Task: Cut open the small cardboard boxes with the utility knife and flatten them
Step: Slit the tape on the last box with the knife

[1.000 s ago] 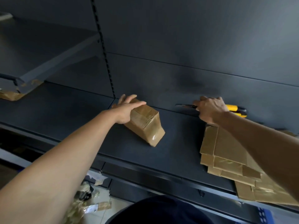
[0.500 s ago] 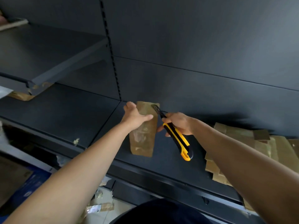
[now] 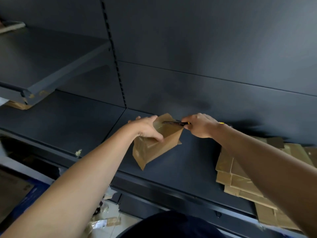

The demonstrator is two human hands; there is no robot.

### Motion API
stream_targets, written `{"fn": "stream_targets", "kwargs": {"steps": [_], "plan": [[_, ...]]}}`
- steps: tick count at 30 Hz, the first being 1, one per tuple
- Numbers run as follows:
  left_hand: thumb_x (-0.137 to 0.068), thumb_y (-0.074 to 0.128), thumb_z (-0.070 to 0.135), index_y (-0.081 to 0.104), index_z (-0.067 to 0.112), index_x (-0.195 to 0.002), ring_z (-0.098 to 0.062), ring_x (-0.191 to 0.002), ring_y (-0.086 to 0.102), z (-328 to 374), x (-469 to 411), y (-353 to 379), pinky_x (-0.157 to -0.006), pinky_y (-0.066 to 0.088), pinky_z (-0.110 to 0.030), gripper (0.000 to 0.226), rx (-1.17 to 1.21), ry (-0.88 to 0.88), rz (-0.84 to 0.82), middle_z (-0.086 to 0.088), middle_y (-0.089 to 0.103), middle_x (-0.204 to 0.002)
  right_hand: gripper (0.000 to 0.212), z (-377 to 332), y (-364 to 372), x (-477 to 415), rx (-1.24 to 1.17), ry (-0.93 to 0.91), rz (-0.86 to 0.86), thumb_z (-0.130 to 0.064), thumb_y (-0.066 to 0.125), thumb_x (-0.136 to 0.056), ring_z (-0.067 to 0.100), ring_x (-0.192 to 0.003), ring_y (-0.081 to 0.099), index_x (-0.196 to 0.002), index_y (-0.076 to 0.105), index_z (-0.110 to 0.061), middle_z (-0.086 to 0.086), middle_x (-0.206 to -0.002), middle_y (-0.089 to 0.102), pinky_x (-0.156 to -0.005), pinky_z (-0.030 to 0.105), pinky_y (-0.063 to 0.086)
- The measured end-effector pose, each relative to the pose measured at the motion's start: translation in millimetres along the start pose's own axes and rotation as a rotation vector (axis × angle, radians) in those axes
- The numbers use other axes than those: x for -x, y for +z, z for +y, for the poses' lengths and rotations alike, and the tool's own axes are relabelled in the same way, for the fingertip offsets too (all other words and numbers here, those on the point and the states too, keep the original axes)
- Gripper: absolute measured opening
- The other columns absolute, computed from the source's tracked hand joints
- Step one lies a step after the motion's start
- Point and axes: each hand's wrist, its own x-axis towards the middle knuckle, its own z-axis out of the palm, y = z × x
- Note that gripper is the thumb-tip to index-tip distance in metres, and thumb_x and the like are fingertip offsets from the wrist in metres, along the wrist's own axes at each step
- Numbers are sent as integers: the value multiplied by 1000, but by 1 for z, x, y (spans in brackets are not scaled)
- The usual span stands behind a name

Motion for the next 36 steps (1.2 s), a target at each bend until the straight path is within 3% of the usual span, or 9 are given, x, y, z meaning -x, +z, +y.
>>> {"fn": "stream_targets", "kwargs": {"steps": [4,8,12,19,27,30,33,36], "plan": [[-54,77,66,5,57,-142,-33,-144,-2,-9,-1,-3,-111,15,-55,114,69,7,-45,6,5,-157,21,-8,-13,2,212,-143,24,-24,45,-96,23,-98,57,-108,58,-35,-6,-108,60,-71,30,37],[-58,81,58,6,47,-147,-29,-144,7,-9,-2,-4,-113,20,-51,117,93,63,-10,4,9,-158,26,-27,-21,-2,372,-232,14,-23,44,-93,24,-95,58,-112,58,-33,-3,-109,60,-72,32,43],[-58,81,55,13,34,-148,-29,-136,21,-14,0,5,-107,30,-47,115,149,101,0,-2,32,-149,36,-43,-29,-5,473,-282,-1,-21,45,-91,25,-96,60,-123,55,-33,-2,-112,60,-69,31,43],[-57,83,52,25,31,-146,-19,-131,25,-22,4,16,-103,31,-37,108,209,252,76,7,31,-141,55,-60,-32,-4,570,-310,-20,-12,45,-85,25,-99,61,-133,49,-37,-2,-114,61,-75,33,47],[-59,82,49,24,30,-146,-23,-135,22,-18,2,17,-110,27,-50,107,128,257,105,7,26,-144,44,-37,-19,-1,510,-182,-46,-14,46,-85,26,-99,59,-124,54,-33,1,-113,60,-68,31,40],[-59,82,48,23,32,-145,-23,-134,22,-28,1,12,-109,28,-50,106,99,208,89,9,25,-144,44,-4,-26,8,552,-62,-80,-20,45,-89,26,-113,56,-130,51,-36,1,-129,56,-78,32,44],[-58,82,46,22,36,-144,-23,-133,24,-36,1,6,-107,31,-49,105,102,189,76,12,23,-143,40,26,-25,17,623,75,-126,-18,45,-87,27,-112,58,-122,58,-32,1,-125,59,-82,32,47],[-60,80,41,15,41,-145,-23,-135,19,-35,1,5,-108,29,-48,107,77,201,75,17,17,-147,35,37,-9,19,538,223,-139,-16,48,-88,27,-112,58,-120,62,-23,4,-123,60,-83,33,49]]}}
